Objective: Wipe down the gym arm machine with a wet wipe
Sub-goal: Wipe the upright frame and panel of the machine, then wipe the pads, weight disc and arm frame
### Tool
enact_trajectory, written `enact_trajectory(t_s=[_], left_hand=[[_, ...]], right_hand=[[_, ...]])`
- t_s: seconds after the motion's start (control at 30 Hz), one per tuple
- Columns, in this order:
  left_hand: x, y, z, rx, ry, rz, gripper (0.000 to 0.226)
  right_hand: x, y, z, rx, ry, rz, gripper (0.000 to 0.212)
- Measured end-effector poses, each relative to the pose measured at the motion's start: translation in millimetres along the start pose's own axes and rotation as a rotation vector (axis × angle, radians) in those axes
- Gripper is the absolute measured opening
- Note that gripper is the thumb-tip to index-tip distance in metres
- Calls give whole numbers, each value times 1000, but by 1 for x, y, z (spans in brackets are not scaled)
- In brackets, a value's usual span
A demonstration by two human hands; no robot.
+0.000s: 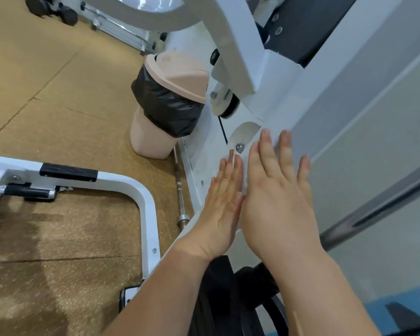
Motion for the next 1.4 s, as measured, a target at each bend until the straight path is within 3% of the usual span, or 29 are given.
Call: enact_trajectory(t_s=[0.1, 0.27, 0.4, 0.5, 0.6, 0.67, 0.73, 0.83, 0.93, 1.07, 1.23, 1.4], left_hand=[[6, 16, -1, 33, -37, 0, 60], [27, 24, -4, 146, -142, 111, 72], [79, 41, -10, 242, -175, 175, 70], [120, 63, -21, 304, -217, 238, 65], [160, 90, -30, 372, -235, 251, 68], [186, 107, -34, 438, -236, 226, 70], [211, 124, -38, 504, -242, 231, 68], [247, 148, -50, 615, -291, 252, 73], [282, 177, -71, 667, -346, 305, 78], [327, 211, -109, 733, -269, 237, 75], [373, 246, -173, 867, -214, 289, 76], [402, 303, -221, 942, -51, 199, 85]], right_hand=[[-4, 11, -2, 36, 90, 253, 71], [-5, 21, -9, -8, 296, 468, 63], [8, 8, -15, -56, 335, 655, 50], [12, -15, -13, -202, 160, 945, 44], [10, -53, -8, -421, -193, 1362, 34], [19, -81, -5, -450, -371, 1495, 41], [42, -103, -3, -433, -468, 1530, 44], [81, -126, -3, -452, -536, 1478, 9], [117, -154, -16, -457, -622, 1391, 18], [159, -206, -48, -570, -857, 1517, 16], [175, -262, -89, -420, -1041, 1389, 20], [200, -300, -136, -331, -1186, 1465, 26]])
Point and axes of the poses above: each hand's wrist, its own z-axis towards the middle knuckle, its own x-axis out of the back of the hand, y = z × x, the point moved 6 cm from there along z, towards the middle knuckle, and after that the axes turned 1 degree about y, right-handed, at the moved point
